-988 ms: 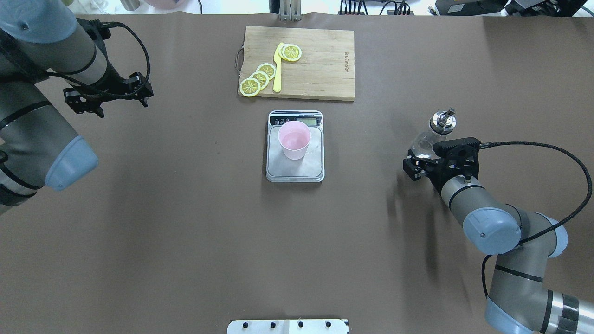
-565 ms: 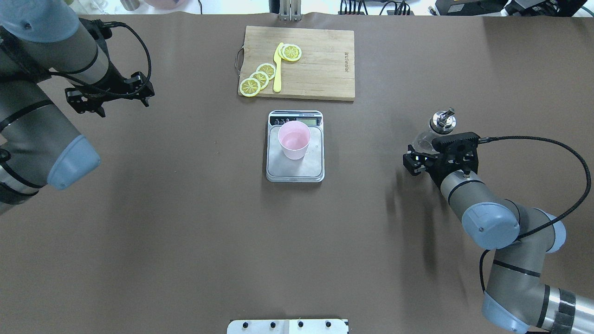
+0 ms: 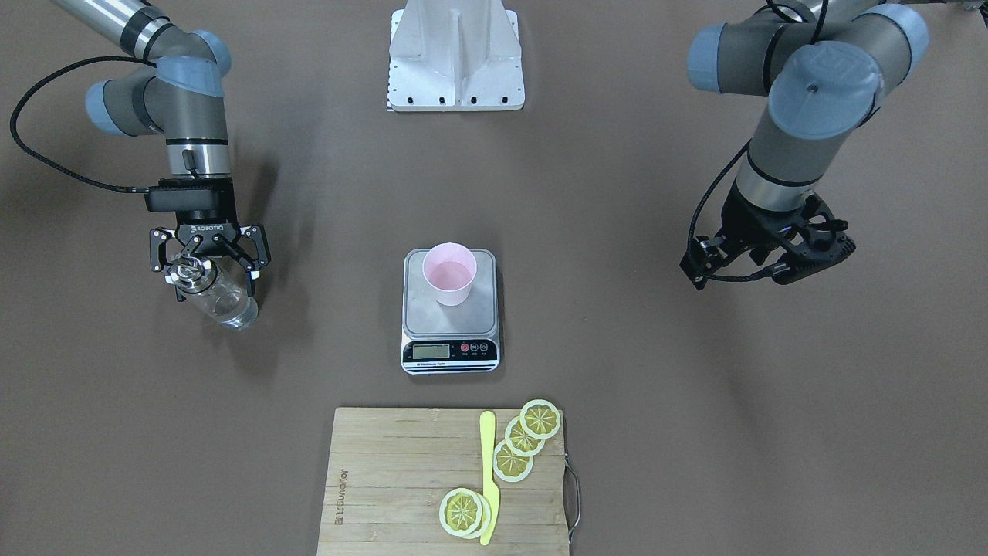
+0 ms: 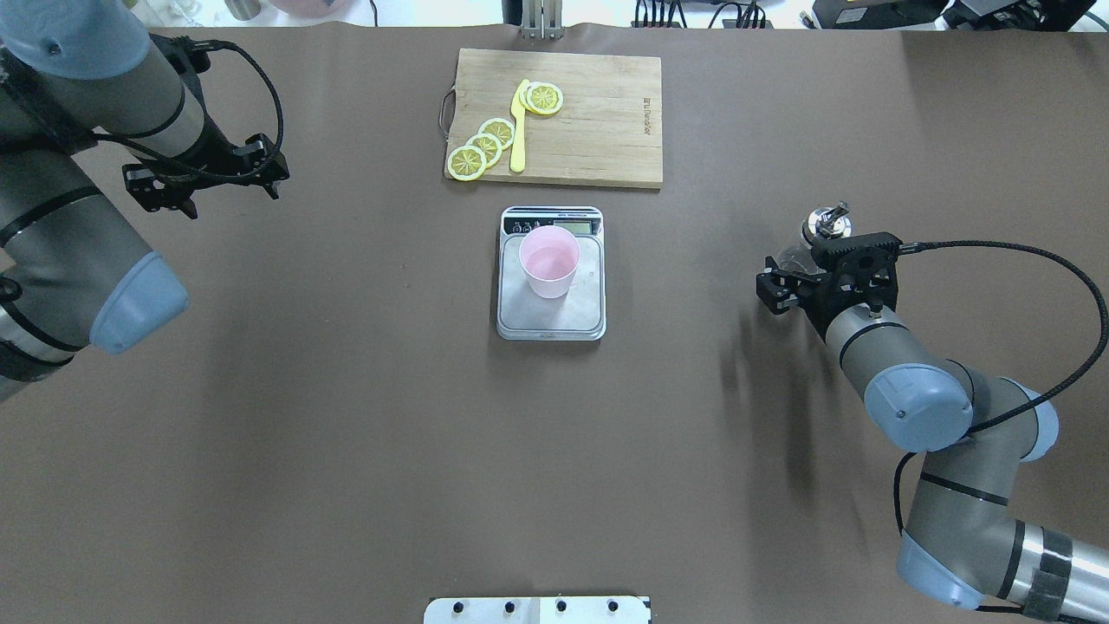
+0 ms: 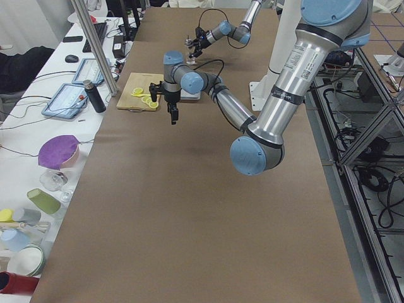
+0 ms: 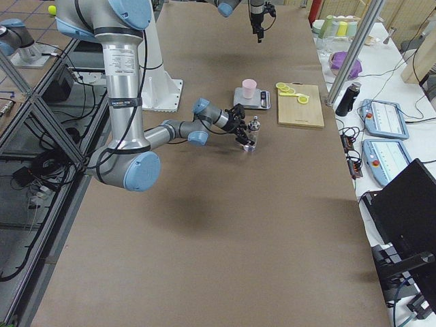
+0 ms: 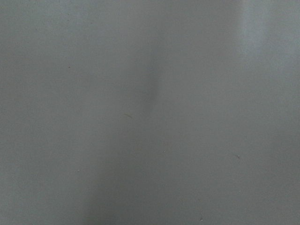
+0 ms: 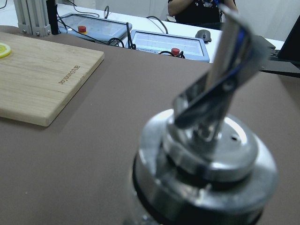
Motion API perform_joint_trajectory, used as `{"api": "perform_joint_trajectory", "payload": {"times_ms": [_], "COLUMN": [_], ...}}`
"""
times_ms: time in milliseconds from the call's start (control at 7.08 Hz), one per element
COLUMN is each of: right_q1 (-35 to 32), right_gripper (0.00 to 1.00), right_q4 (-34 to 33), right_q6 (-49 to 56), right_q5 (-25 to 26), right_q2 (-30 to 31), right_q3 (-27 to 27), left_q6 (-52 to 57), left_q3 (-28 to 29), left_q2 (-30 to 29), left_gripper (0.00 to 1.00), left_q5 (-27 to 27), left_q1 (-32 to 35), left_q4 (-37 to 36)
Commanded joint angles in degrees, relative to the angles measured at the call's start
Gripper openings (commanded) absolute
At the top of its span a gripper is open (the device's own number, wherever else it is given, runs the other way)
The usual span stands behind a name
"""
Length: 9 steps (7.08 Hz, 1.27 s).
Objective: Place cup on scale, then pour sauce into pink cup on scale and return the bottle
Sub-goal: 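Lift the bottle with the right gripper and carry it over the pink cup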
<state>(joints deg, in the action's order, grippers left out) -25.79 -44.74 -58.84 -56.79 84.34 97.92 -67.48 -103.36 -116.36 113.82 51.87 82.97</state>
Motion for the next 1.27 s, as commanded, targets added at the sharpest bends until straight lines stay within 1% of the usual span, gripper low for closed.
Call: {"api": "perform_joint_trajectory", "payload": {"times_ms": [0,141,282,424,565,706,847,988,1129], "right_q1": [-0.3,-1.0,-1.8,-2.6,-6.3,-7.6,-7.5,-5.9,-3.1], "right_gripper": [0.67,0.59,0.31,0.00,0.00,0.00,0.00,0.00,0.00], "right_q4": [-0.1,-0.1,-0.2,-0.2,-1.1,-6.2,-14.0,-22.2,-26.6], "right_q6": [-0.1,0.0,0.6,3.3,9.7,14.8,18.3,23.1,29.6], "right_q5": [0.1,-0.1,-0.5,-1.2,-6.1,-7.3,-5.1,0.0,5.3], "right_q2": [-3.1,-3.4,-3.5,-4.0,-5.6,-5.6,-8.0,-12.3,-14.6], "right_q3": [-1.1,-1.4,-1.3,-1.0,0.6,3.3,5.5,6.1,6.3], "left_q6": [0.1,0.1,-0.1,-0.1,0.0,0.0,0.2,0.5,0.6], "left_q3": [0.0,0.0,-0.1,0.0,0.1,0.4,0.4,0.4,0.4], "left_q2": [0.0,0.0,0.0,0.2,0.5,0.8,0.8,0.8,0.8], "left_gripper": [0.98,0.98,0.99,0.99,0.98,0.98,0.98,0.99,0.99], "left_q5": [0.0,0.0,0.0,0.0,0.0,0.1,0.1,0.0,-0.1], "left_q1": [0.1,0.1,0.1,0.1,0.1,0.1,0.2,0.3,0.6], "left_q4": [0.0,0.0,0.0,0.3,0.5,0.7,0.7,0.6,0.5]}}
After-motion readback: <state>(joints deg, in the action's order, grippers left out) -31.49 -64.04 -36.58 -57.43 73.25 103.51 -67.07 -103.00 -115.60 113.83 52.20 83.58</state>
